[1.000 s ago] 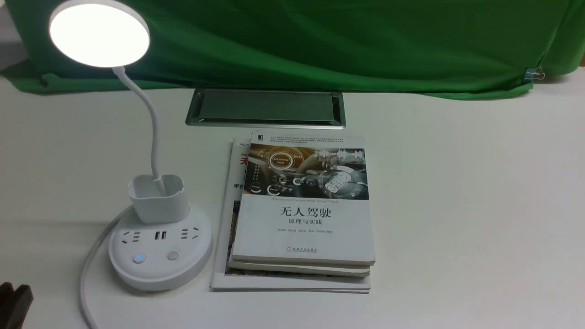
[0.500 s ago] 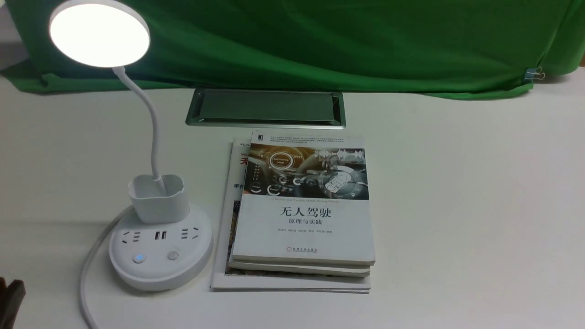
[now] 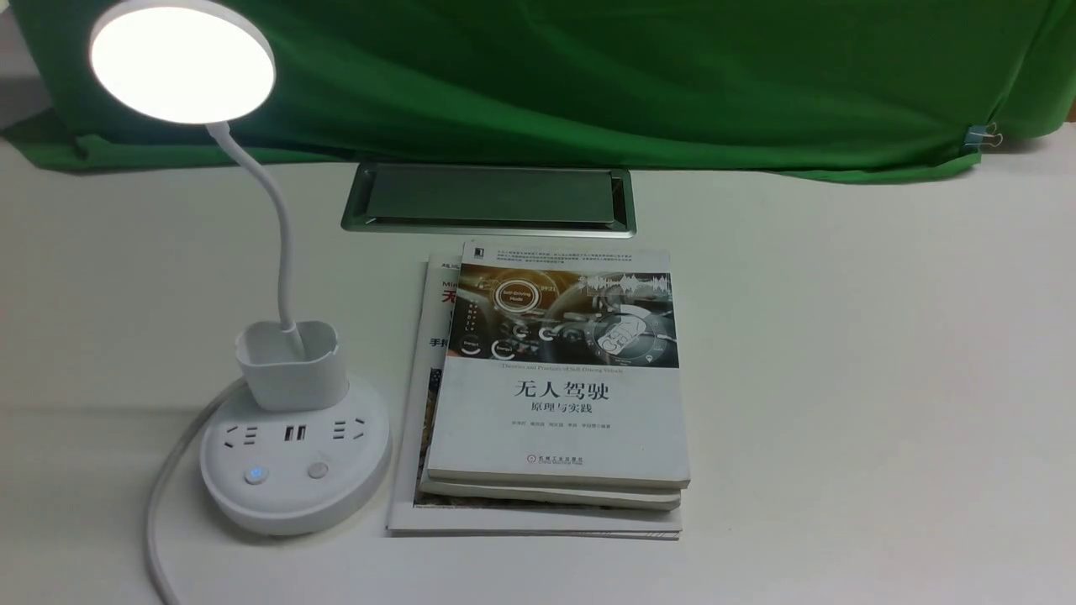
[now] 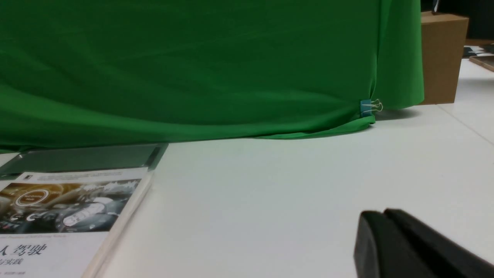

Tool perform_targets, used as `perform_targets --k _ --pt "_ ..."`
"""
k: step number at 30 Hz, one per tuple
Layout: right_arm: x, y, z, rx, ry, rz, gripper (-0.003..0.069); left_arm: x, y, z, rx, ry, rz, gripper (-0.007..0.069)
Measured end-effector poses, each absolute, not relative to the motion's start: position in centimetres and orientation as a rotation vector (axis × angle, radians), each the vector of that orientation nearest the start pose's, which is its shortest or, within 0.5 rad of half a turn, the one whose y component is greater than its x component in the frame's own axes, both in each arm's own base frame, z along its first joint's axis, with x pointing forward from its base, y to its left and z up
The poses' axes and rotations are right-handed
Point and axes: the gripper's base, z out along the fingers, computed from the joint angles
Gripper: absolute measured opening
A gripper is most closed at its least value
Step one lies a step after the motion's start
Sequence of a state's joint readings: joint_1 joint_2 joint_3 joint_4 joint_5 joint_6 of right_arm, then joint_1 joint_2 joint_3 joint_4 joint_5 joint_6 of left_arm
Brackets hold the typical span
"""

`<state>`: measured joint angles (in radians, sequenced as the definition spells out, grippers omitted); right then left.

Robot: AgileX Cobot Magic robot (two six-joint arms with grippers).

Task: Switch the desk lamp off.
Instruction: Use the left arm to press the button switch on the lamp holder

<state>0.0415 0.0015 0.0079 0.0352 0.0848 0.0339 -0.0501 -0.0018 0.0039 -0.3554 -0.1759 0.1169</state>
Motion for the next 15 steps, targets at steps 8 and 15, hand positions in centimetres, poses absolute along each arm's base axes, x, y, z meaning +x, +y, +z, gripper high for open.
perform_targets --k 8,15 --pt "5.7 0.3 20.3 0.019 1.578 0.089 0.0036 4.3 -0.5 31.5 -0.149 1.321 -0.321 0.0092" --pt "5.7 0.3 20.3 0.019 1.578 0.089 0.0036 7.5 -1.7 33.7 -0.087 1.704 -0.365 0.0092"
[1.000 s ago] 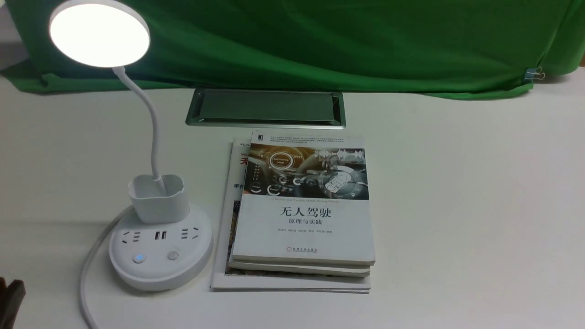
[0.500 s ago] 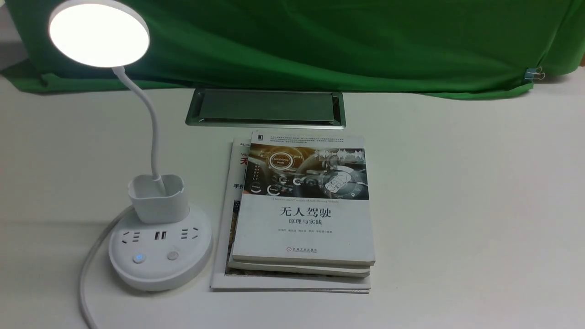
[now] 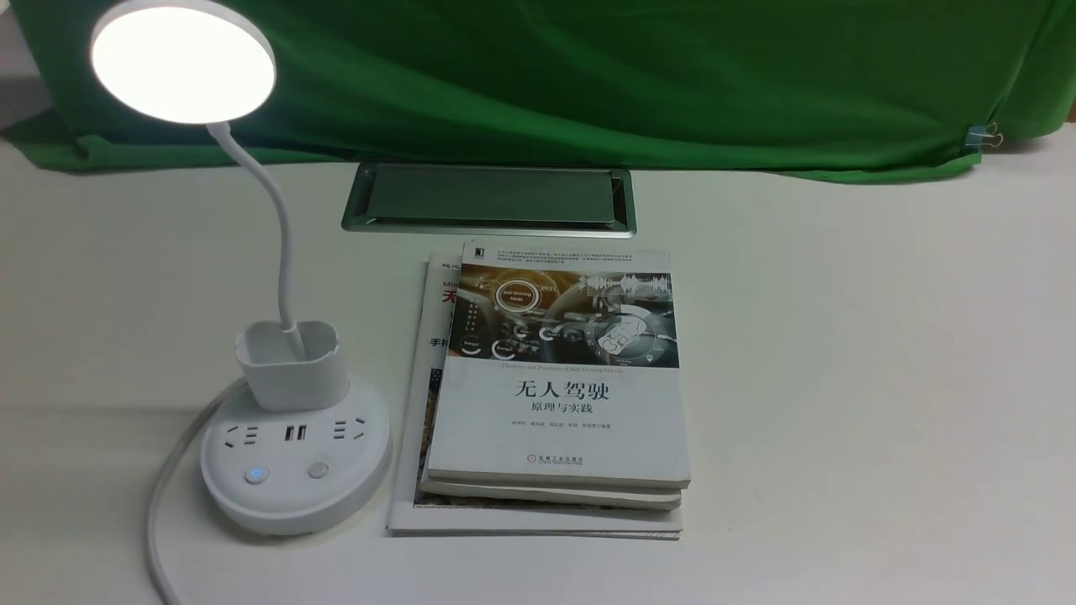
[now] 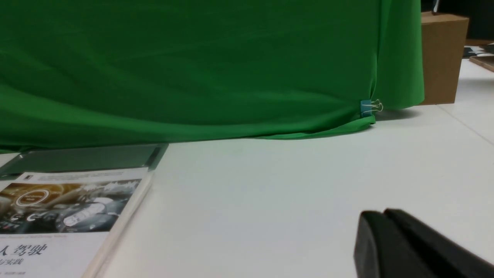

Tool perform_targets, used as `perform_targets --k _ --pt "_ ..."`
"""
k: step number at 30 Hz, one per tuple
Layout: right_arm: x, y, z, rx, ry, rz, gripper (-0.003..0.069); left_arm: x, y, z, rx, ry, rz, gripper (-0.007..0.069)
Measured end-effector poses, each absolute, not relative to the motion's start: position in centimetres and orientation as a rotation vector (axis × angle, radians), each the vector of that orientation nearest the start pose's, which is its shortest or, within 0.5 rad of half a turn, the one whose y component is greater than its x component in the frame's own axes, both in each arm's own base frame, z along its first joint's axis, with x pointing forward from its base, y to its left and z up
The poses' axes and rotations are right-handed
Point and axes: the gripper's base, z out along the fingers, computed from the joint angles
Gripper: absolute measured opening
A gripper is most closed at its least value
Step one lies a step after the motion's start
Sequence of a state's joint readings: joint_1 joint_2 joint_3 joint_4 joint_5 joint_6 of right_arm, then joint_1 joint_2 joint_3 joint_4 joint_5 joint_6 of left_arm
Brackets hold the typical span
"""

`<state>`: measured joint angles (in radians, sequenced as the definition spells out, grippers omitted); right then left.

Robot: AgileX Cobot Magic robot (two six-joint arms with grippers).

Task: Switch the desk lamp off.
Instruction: Use the left arm to press the button switch on the lamp holder

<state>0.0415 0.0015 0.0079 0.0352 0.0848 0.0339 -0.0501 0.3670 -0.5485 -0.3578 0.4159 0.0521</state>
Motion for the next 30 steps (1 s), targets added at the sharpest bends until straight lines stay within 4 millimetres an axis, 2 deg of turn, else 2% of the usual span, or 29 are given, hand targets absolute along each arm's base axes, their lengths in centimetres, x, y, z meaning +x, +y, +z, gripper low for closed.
perform_targets --k 2,6,11,15,18,19,20,23,27,30 --pt "5.7 0.3 20.3 0.019 1.578 0.089 0.0036 8.3 -1.7 33.5 -0.093 1.734 -0.363 0.0092" --pt "5.7 0.3 20.3 0.019 1.578 0.089 0.0036 11.4 -1.7 32.1 -0.114 1.853 -0.337 0.0092" --pt "5.7 0.3 20.3 0.019 1.578 0.089 0.0036 15.5 -2.2 28.6 -0.044 2.175 -0.296 0.0092" --pt "5.7 0.3 20.3 0.019 1.578 0.089 0.0036 18.9 -2.7 27.1 0.087 2.379 -0.270 0.0092" --pt "5.7 0.3 20.3 0.019 1.578 0.089 0.0036 21.4 -4.0 26.2 0.216 2.513 -0.282 0.0092" --pt "5.7 0.3 20.3 0.019 1.578 0.089 0.0036 21.4 -4.1 26.2 0.226 2.513 -0.280 0.0092" --pt "5.7 0.3 20.3 0.019 1.578 0.089 0.0036 22.6 -5.2 25.6 0.313 2.572 -0.268 0.0088" --pt "5.7 0.3 20.3 0.019 1.578 0.089 0.0036 24.6 -7.1 24.7 0.429 2.658 -0.191 0.0052" --pt "5.7 0.3 20.3 0.019 1.578 0.089 0.0036 26.4 -8.9 23.5 0.512 2.725 -0.078 0.0015" --pt "5.7 0.3 20.3 0.019 1.578 0.089 0.0036 27.0 -9.3 22.9 0.517 2.742 -0.066 0.0013"
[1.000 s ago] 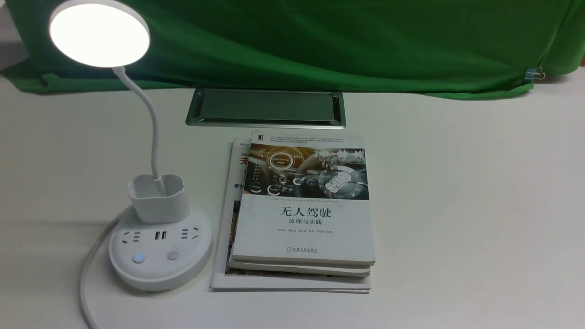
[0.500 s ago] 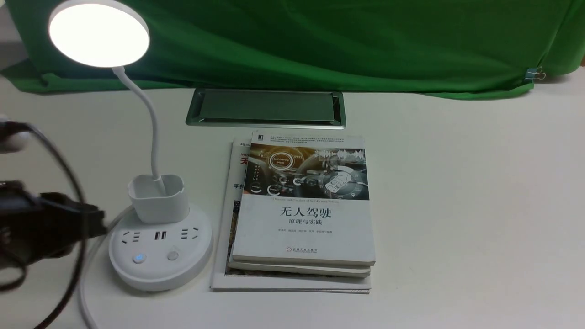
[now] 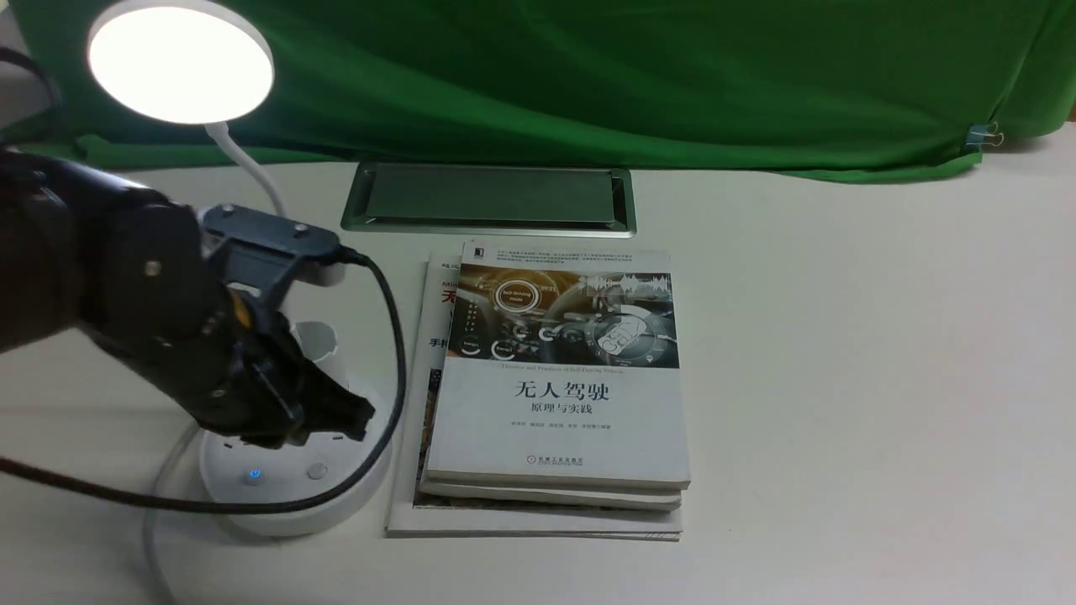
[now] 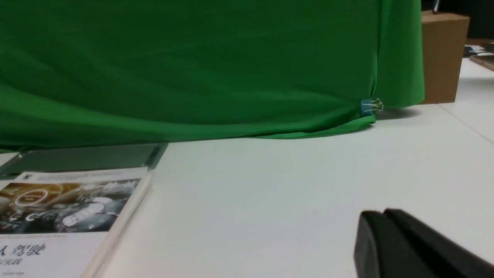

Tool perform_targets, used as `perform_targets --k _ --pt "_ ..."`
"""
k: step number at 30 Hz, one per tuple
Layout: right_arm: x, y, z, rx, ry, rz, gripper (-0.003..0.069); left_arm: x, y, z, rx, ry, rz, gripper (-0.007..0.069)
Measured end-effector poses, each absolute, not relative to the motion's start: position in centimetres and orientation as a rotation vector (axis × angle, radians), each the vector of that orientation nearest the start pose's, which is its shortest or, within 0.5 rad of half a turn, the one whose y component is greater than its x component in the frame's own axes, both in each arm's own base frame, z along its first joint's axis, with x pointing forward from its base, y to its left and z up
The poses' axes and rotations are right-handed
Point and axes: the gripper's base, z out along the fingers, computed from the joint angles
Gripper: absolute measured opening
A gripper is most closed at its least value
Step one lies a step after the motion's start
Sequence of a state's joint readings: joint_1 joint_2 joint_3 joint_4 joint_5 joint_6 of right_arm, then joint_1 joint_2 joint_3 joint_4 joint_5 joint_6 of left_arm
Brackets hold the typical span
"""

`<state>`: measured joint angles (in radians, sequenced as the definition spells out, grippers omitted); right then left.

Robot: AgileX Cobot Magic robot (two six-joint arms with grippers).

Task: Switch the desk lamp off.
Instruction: Use the left arm to press the button switch on the lamp holder

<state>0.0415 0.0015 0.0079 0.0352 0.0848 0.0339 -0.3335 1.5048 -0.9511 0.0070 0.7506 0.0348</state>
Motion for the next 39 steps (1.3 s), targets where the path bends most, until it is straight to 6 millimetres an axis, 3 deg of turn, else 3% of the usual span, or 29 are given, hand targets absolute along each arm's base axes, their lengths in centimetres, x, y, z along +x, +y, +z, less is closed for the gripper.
perform_targets --k 9,15,23,32,39 --pt "5.7 0.3 20.3 0.019 1.578 0.089 0.0036 28.5 -10.0 18.5 0.552 2.851 -0.066 0.0012" --pt "5.7 0.3 20.3 0.019 1.578 0.089 0.0036 28.8 -10.1 18.5 0.553 2.846 -0.064 0.0012" --pt "5.7 0.3 20.3 0.019 1.578 0.089 0.0036 28.5 -10.0 20.0 0.542 2.790 -0.075 0.0012" --pt "5.7 0.3 20.3 0.019 1.578 0.089 0.0036 28.6 -10.0 18.1 0.548 2.815 -0.067 0.0011" --pt "5.7 0.3 20.3 0.019 1.578 0.089 0.0036 28.7 -10.0 20.5 0.547 2.772 -0.073 0.0011"
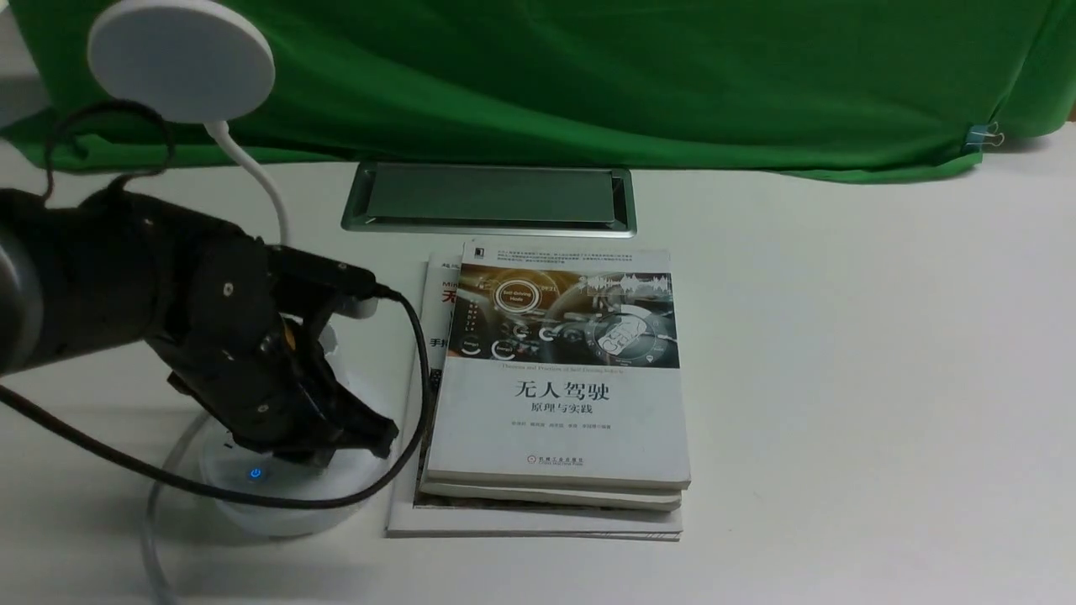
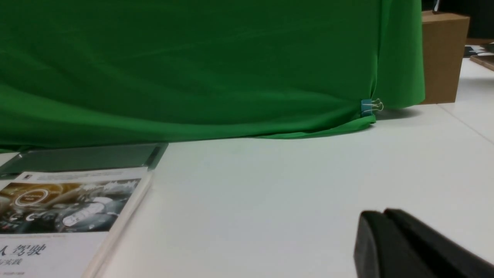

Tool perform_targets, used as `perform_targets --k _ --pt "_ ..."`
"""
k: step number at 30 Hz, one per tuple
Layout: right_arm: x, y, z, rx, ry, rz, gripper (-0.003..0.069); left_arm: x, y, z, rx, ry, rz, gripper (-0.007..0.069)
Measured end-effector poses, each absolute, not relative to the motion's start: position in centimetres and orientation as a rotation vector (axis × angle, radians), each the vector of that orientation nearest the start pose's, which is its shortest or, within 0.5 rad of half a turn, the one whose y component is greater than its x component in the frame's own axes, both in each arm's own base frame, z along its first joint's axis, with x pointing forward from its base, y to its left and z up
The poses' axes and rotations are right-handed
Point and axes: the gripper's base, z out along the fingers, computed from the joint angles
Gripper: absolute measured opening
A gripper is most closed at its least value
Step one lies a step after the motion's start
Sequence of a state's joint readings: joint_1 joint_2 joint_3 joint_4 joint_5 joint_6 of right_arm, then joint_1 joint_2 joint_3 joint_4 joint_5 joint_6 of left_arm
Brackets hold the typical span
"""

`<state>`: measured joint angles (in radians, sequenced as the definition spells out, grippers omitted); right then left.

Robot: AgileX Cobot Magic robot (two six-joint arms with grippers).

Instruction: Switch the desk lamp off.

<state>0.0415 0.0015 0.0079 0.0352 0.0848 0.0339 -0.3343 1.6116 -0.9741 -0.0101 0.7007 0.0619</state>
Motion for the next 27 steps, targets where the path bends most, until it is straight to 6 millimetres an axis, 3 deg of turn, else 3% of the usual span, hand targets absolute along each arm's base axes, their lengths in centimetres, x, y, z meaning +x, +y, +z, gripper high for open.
perform_targets --k 7,11,20,27 --pt "5.7 0.3 20.3 0.019 1.577 0.089 0.0036 27.1 -9.7 24.6 0.497 2.670 -0.135 0.0011" --pt "5.7 0.3 20.3 0.019 1.577 0.089 0.0036 23.9 -8.9 27.9 0.415 2.535 -0.212 0.0011" --pt "5.7 0.3 20.3 0.019 1.577 0.089 0.0036 16.9 -6.3 35.2 0.301 2.061 -0.297 0.0011" --pt "5.7 0.3 20.3 0.019 1.577 0.089 0.0036 13.9 -5.2 38.1 0.273 1.844 -0.319 0.0011"
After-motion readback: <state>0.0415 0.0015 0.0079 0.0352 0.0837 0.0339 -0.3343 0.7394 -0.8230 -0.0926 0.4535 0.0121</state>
